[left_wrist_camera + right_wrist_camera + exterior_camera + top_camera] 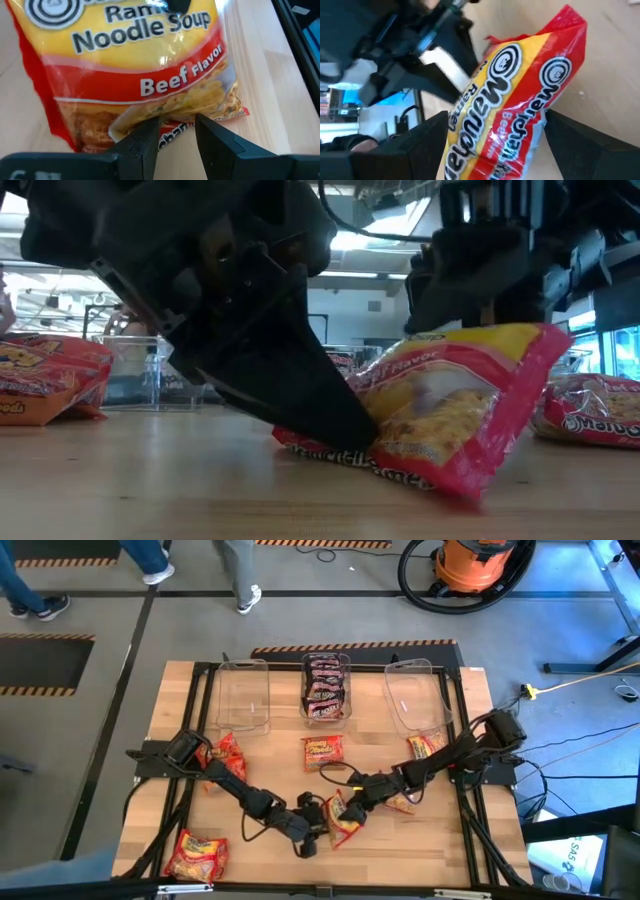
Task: Sort Maruchan noodles
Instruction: Put the red noodle pack into the right transparent bin
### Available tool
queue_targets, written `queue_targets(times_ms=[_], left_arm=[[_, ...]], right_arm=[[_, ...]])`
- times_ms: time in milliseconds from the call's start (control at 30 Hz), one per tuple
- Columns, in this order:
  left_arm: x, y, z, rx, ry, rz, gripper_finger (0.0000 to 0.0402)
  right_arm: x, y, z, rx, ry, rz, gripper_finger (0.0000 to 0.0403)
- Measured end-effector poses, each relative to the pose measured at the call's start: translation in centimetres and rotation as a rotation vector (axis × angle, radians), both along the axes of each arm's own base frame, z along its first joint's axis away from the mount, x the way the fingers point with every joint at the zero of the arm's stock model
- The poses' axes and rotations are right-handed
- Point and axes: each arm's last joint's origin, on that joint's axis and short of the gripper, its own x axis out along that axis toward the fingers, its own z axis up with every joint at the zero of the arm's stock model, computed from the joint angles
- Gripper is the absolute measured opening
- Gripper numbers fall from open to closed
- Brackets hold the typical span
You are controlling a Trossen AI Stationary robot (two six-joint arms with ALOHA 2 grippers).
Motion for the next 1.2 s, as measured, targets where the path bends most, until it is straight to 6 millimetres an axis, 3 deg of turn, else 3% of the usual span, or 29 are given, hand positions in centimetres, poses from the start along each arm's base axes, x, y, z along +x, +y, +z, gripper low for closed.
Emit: queue_targets(times_ms=[233, 500, 600, 800, 900, 1200], left_arm=[[0.5, 0.7, 0.2, -0.009, -0.021, 0.022, 0.0121], [0.6, 0.9, 0.1, -0.009, -0.016, 0.022, 0.0121], [0.5, 0.9, 0.1, -0.003, -0.015, 0.018, 0.0121], [0.4, 0.7, 0.5, -0.006, -0.004, -0.018, 0.0121], [0.0, 0.7, 1.3, -0.017, 0.019, -0.045, 0.0121], [-2.1, 0.3, 5.1, -0.001, 0.079, -0.068, 0.0121]], right_arm=[[1.5, 0.7, -1.2, 0.027, 0.028, 0.024, 0.0301], [2.8, 1.1, -1.1, -0.041, -0.026, 0.083, 0.0292], [2.7, 1.1, -1.1, -0.053, -0.028, 0.090, 0.0260], [2.7, 1.1, -1.1, -0.085, -0.041, 0.128, 0.0157], [2.7, 1.1, -1.1, -0.101, -0.053, 0.147, 0.0127], [2.7, 1.2, -1.0, -0.125, -0.074, 0.185, 0.0141]])
